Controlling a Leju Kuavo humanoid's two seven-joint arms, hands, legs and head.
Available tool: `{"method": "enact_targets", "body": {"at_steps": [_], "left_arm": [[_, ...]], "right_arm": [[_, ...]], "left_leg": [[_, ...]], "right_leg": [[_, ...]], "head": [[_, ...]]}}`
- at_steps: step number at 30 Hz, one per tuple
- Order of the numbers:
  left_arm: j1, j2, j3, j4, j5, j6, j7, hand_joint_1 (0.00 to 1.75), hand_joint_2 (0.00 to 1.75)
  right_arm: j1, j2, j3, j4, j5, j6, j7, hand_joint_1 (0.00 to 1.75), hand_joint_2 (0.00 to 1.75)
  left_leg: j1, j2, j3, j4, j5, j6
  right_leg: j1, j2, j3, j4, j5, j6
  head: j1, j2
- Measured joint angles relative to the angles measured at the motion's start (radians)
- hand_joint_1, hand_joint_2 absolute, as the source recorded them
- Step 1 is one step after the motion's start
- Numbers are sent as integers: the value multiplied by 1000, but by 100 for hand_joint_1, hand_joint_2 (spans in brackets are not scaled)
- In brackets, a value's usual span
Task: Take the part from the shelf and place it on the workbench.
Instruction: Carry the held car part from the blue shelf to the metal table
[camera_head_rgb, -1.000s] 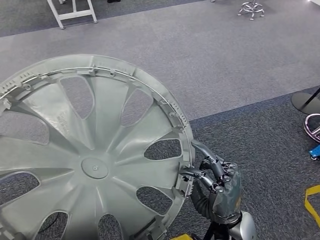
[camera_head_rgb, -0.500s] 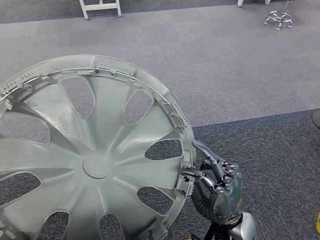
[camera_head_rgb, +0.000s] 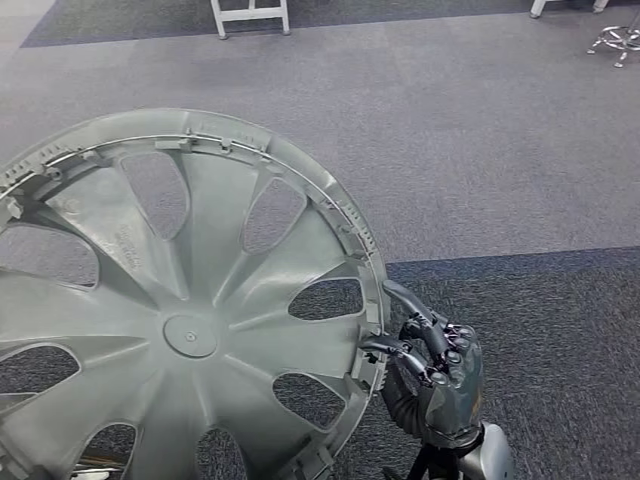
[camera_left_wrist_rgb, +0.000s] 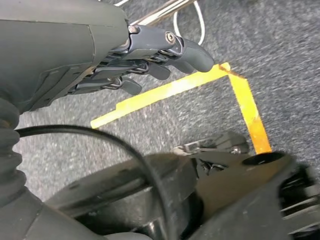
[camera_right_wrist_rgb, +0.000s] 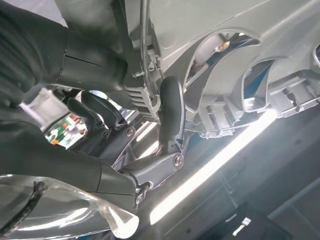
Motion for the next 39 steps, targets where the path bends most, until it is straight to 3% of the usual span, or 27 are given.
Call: {"method": "enact_targets", "body": {"at_steps": [1, 2, 4, 6, 7, 9, 10, 12, 14, 15, 16, 17, 18, 20, 22, 23, 25, 27, 29, 30, 31, 32, 33, 34, 36, 38, 39], "left_arm": [[1, 0, 0, 0, 0, 0, 0, 0, 175], [2, 0, 1, 0, 0, 0, 0, 0, 175], [2, 0, 1, 0, 0, 0, 0, 0, 175], [-1, 0, 2, 0, 0, 0, 0, 0, 175], [-2, 0, 2, 0, 0, 0, 0, 0, 175], [-1, 1, 3, 0, 0, 0, 0, 0, 175], [0, 1, 3, 0, 0, 0, 0, 0, 175], [1, 2, 4, 0, 0, 0, 0, 0, 175], [-1, 1, 4, 0, 0, 0, 0, 0, 175], [-1, 1, 4, 0, 0, 0, 0, 0, 175], [0, 0, 4, 0, 0, -1, 0, 0, 175], [1, 0, 5, 0, 0, -1, 0, 0, 175], [1, 0, 5, 0, 0, -1, 0, 0, 175], [1, 0, 5, 0, 0, -1, 0, 0, 175], [-1, -1, 5, 0, 0, -2, 0, 0, 175], [-1, 0, 5, 0, 0, -2, 0, 0, 175], [2, 0, 5, 0, 0, -2, 0, 0, 175], [3, 0, 6, 0, 0, -2, 0, 0, 175], [1, 0, 6, 0, 0, -2, 0, 0, 175], [0, 0, 6, 0, 0, -2, 0, 0, 175], [1, 0, 6, 0, 0, -2, 0, 0, 175], [2, 0, 6, 0, 0, -2, 0, 0, 175], [3, 0, 6, 0, 0, -2, 0, 0, 175], [3, 0, 6, 0, 0, -2, 0, 0, 175], [1, 0, 6, 0, 0, -2, 0, 0, 175], [-1, 0, 6, 0, 0, -2, 0, 0, 175], [-1, 0, 6, 0, 0, -2, 0, 0, 175]], "right_arm": [[0, 0, 0, 0, 0, 0, 0, 175, 175], [0, 0, 0, 0, 0, 0, 0, 175, 175], [0, 0, 0, 0, 0, 0, 0, 175, 175], [0, 0, 0, 0, 0, 0, 0, 175, 175], [0, 0, 0, 0, 0, 0, 0, 175, 175], [0, 0, 0, 0, 0, 0, 0, 175, 175], [-1, 0, 0, 0, 0, 0, 0, 175, 175], [-1, 0, -1, 0, 0, 0, 0, 175, 175], [0, 0, -2, 0, -1, 0, -1, 175, 175], [0, 0, -2, 0, -1, 0, -1, 175, 175], [1, 0, -2, 0, -2, 0, -1, 175, 175], [1, 0, -2, 0, -2, 0, -1, 175, 175], [1, 0, -2, 0, -2, 0, -1, 175, 175], [0, 0, -2, 0, -2, 0, -1, 175, 175], [1, 0, -2, 0, -3, 0, -2, 175, 175], [1, 0, -2, 0, -3, 0, -2, 175, 175], [1, 0, -2, 0, -2, 0, -3, 175, 175], [1, 0, -2, 0, -2, 0, -3, 175, 175], [1, 0, -2, 0, -2, 0, -3, 175, 175], [2, 0, -2, 0, -3, 0, -3, 175, 175], [2, 0, -2, 0, -3, 0, -3, 175, 175], [2, 0, -2, 0, -3, 0, -3, 175, 175], [2, 0, -2, 0, -3, 0, -3, 175, 175], [2, 0, -2, 0, -3, 0, -3, 175, 175], [2, 0, -2, 0, -3, 0, -3, 175, 175], [2, 0, -2, 0, -3, 0, -3, 175, 175], [1, 0, -2, 0, -3, 0, -3, 175, 175]], "left_leg": [[0, 3, -12, 33, -7, 0], [0, 5, -6, 27, 4, 1], [-2, 19, 59, -87, 65, 9], [-11, 48, 123, -210, 103, 20], [-15, 57, 136, -239, 107, 24], [-18, 49, 135, -251, 107, 32], [-17, 43, 136, -257, 112, 37], [-12, 30, 138, -267, 121, 48], [-10, 16, 134, -268, 127, 55], [-11, 8, 132, -268, 128, 56], [-11, 0, 131, -267, 129, 57], [-11, -8, 130, -267, 129, 56], [-11, -17, 130, -265, 130, 55], [-11, -36, 129, -261, 130, 51], [-11, -52, 120, -253, 132, 41], [-11, -59, 114, -252, 134, 34], [-7, -66, 107, -250, 138, 22], [-7, -40, 90, -213, 109, 12], [-6, -6, 42, -98, 40, 4], [-5, 1, 14, -28, 6, 0], [-3, 3, -5, 23, -13, -2], [-2, 4, -7, 40, -13, -2], [-2, 6, 12, 14, 6, -2], [-2, 11, 48, -46, 37, 1], [-8, 46, 127, -190, 86, 10], [-16, 69, 156, -256, 98, 20], [-19, 64, 153, -259, 98, 24]], "right_leg": [[2, -10, -1, 0, 0, 0], [3, -19, -1, 0, 0, 0], [5, -35, 1, 0, 0, 0], [10, -48, 1, 2, -2, 4], [12, -54, 0, 3, -2, 8], [13, -67, 0, 2, -1, 18], [12, -66, -1, 3, -4, 24], [10, -37, -20, 46, -37, 33], [7, 1, -77, 167, -100, 39], [7, 9, -107, 232, -127, 40], [7, 12, -127, 273, -136, 42], [6, 13, -128, 276, -126, 42], [5, 15, -110, 241, -99, 42], [0, 35, -41, 105, -35, 42], [-3, 59, 6, 15, -13, 38], [-2, 65, 11, 5, -16, 34], [0, 52, 11, 0, -9, 23], [-2, 35, 11, -6, -2, 10], [-1, 14, 8, -8, 0, 2], [1, 3, 6, -8, 0, 0], [2, -8, 4, -7, 1, 0], [2, -17, 3, -7, 1, -1], [3, -26, 3, -7, 1, -1], [3, -35, 4, -7, 1, 0], [6, -49, 5, -5, 1, 3], [11, -63, 2, -2, 2, 11], [12, -70, 1, -2, 3, 16]], "head": [[0, 0], [0, 0], [0, 0], [0, 0], [0, 0], [1, 0], [1, 0], [4, 0], [8, 0], [10, 0], [10, 0], [10, 0], [10, 0], [10, 0], [9, 0], [8, 0], [8, 0], [6, 0], [4, 0], [4, 0], [4, 0], [4, 0], [4, 0], [4, 0], [4, 0], [4, 0], [5, 0]]}}
